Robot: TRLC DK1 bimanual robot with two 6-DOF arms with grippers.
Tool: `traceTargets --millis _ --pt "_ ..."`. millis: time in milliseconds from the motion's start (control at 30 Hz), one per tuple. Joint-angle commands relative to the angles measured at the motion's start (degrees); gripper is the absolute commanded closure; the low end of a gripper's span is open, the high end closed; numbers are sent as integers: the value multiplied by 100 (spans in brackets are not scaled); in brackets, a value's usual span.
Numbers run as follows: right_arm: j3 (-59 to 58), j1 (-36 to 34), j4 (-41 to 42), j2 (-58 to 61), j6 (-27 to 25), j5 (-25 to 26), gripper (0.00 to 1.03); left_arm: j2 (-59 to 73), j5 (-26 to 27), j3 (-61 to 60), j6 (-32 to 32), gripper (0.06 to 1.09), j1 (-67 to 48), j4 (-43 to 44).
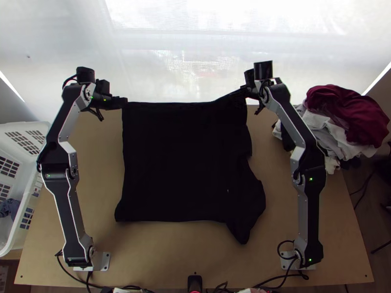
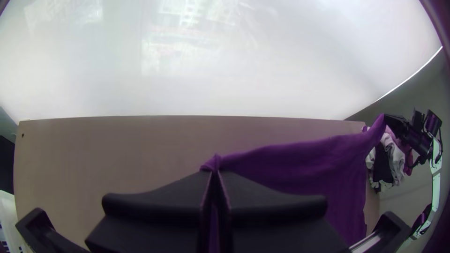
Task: Fold the t-shirt
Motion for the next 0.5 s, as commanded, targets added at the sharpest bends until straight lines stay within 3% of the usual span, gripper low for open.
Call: traceTargets --millis 0,233,467 --pt "36 -116 202 -61 13 42 100 203 -46 356 41 105 83 143" --pt "-360 -116 106 -263 171 34 100 -70 -46 40 -91 105 65 178" --pt "-1467 16 44 -1019 303 25 100 -580 138 -760 14 105 12 239"
